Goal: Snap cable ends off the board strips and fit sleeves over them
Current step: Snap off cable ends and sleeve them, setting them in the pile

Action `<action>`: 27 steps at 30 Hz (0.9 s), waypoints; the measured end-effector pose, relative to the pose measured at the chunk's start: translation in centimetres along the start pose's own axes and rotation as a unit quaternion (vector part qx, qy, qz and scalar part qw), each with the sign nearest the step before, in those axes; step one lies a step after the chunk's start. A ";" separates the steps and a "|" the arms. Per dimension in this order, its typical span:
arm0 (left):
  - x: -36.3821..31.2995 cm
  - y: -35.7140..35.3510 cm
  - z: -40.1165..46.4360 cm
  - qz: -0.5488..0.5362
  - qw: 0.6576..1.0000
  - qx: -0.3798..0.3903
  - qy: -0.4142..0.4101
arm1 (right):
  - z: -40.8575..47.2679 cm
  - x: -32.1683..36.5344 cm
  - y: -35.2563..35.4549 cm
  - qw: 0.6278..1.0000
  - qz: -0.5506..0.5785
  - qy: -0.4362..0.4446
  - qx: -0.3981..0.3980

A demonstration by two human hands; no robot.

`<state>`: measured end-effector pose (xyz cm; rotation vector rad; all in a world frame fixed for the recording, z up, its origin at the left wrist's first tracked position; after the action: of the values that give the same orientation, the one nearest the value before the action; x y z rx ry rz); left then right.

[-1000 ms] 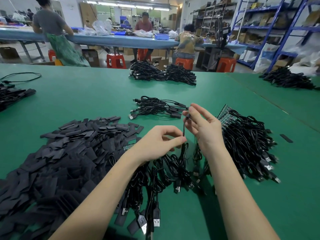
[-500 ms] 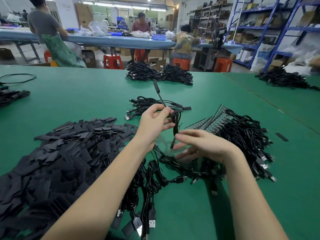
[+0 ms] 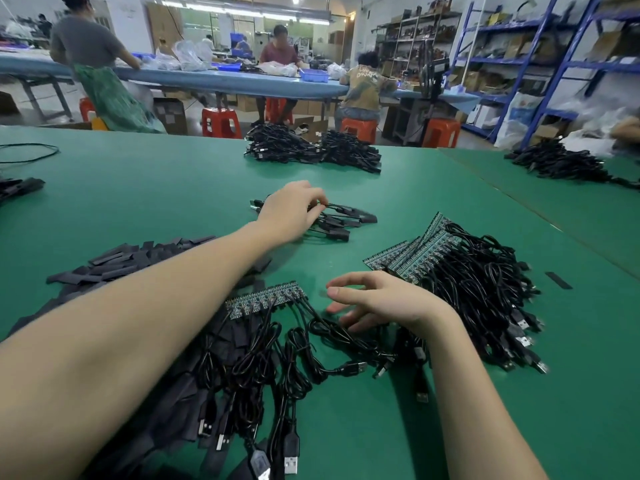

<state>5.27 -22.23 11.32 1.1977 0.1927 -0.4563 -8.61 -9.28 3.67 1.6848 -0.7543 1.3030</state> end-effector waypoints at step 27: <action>4.6 -2.0 -6.4 -0.282 0.924 0.167 0.194 | 3.1 -0.5 -1.5 0.991 -0.070 0.031 -0.110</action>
<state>9.08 -17.92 5.59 1.5634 0.8459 -0.7709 -6.06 -11.34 2.54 1.4857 -0.7028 1.1274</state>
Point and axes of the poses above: each hand's wrist, its own z-axis towards the middle knuckle, its own y-axis out of the back of the hand, x = y × z, the point moved 8 cm from there along z, towards the middle knuckle, and after that the axes turned 14 degrees about y, right-handed, at the moved point
